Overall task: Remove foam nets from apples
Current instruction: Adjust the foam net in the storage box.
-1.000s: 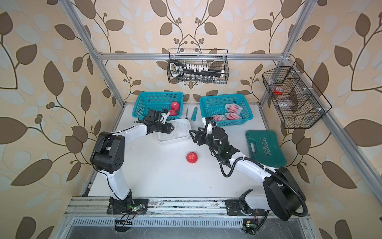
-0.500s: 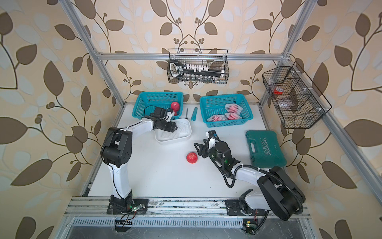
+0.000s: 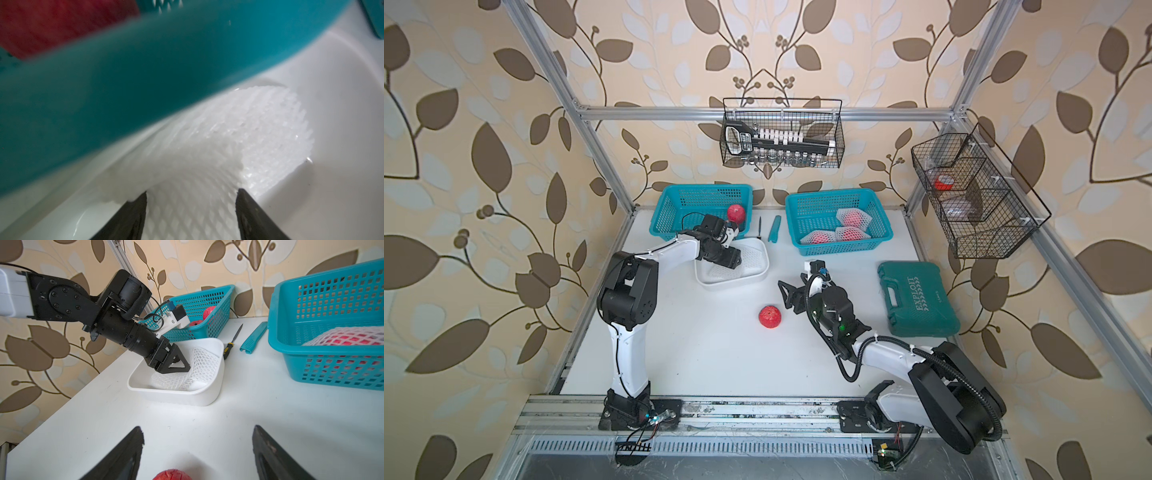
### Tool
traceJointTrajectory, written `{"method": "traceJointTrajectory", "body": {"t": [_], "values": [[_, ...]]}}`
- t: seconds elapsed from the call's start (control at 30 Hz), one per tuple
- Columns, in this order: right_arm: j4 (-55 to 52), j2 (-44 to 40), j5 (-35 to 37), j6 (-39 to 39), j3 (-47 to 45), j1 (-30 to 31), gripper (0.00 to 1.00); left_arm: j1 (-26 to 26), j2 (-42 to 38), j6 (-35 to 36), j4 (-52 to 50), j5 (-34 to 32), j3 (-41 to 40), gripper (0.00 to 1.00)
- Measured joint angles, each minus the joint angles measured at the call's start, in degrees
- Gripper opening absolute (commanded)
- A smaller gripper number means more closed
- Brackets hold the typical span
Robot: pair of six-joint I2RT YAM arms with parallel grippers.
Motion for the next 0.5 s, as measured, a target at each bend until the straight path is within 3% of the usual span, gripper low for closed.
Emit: {"method": "traceJointTrajectory", "body": {"t": [0.07,0.2,0.5], "values": [[0.0,0.0,0.3,0.0,0.0,0.0,0.84,0.0,0.0,0.2,-0.5,-0.3,0.2,0.76],[-0.1,0.0,1.2,0.0,0.0,0.0,0.85,-0.4,0.0,0.0,-1.7,-1.3,0.7,0.98],[-0.5,0.0,3.0,-0.3,0.0,0.0,0.88,-2.1,-6.3,-1.6,-2.1,-5.1,-2.0,0.99]]}}
